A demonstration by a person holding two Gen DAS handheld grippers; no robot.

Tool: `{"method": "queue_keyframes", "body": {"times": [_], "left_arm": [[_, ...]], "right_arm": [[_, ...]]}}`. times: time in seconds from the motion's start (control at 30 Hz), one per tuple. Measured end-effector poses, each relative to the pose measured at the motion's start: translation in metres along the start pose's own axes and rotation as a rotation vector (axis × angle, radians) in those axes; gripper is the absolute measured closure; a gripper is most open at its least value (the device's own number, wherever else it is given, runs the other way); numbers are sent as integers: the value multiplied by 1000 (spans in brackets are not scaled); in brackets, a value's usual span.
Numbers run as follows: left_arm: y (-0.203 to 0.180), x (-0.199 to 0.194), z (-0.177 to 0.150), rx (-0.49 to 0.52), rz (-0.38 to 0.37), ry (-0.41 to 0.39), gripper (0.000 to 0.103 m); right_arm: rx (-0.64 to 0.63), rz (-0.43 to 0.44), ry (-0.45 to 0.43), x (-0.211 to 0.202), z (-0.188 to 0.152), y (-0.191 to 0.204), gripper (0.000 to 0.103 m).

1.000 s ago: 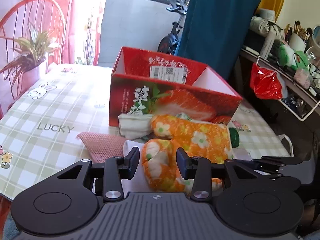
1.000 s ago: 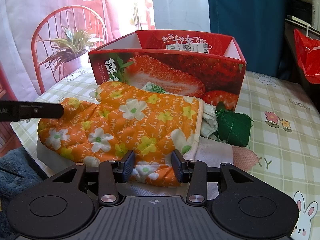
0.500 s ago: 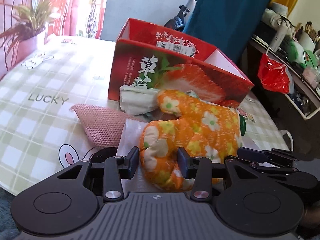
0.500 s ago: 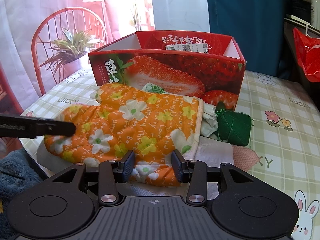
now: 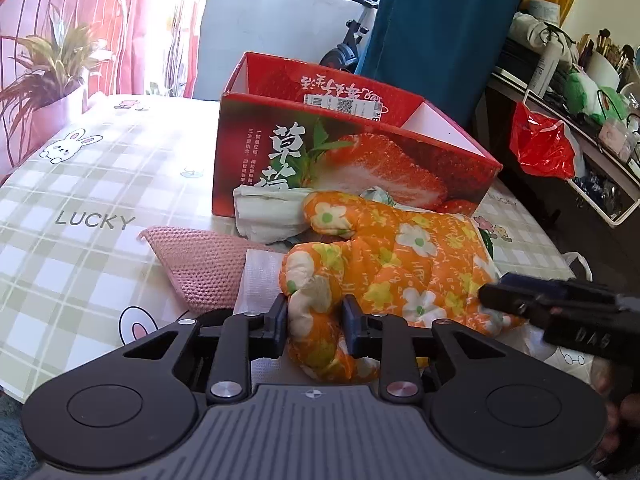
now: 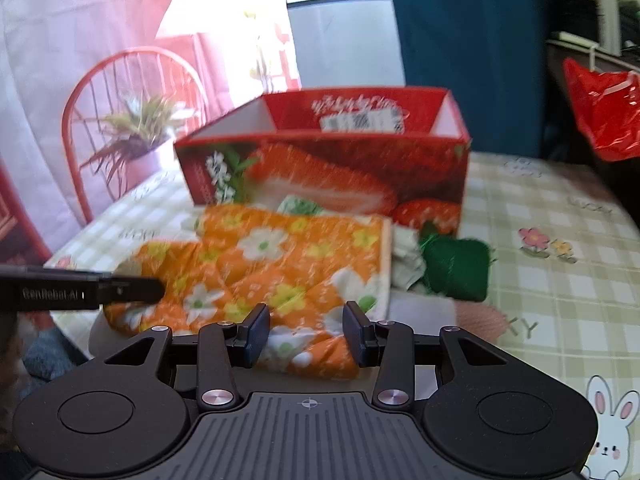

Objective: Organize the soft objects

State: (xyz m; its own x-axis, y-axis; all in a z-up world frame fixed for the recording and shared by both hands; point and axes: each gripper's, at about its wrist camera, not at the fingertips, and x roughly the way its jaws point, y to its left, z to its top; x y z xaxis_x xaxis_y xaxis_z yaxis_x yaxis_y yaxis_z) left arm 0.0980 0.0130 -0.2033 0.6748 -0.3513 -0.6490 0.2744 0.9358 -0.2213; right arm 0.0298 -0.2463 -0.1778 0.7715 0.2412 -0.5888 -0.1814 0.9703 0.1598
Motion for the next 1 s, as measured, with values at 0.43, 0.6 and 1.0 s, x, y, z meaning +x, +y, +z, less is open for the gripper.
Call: {"method": "queue_keyframes", "body": {"times": [0.43,0.6,1.0], "left_arm": [[-1,10,-2,16,17,27,71],[-1,15,-3,21,30,33,65],[0,16,-5,22,32,28,64]], "right_arm": [[89,-25,37,8,-6,-18,60],[28,-16,35,8,-7,-8,68],[-139,-36,-67,-6,-2,14,76]]}}
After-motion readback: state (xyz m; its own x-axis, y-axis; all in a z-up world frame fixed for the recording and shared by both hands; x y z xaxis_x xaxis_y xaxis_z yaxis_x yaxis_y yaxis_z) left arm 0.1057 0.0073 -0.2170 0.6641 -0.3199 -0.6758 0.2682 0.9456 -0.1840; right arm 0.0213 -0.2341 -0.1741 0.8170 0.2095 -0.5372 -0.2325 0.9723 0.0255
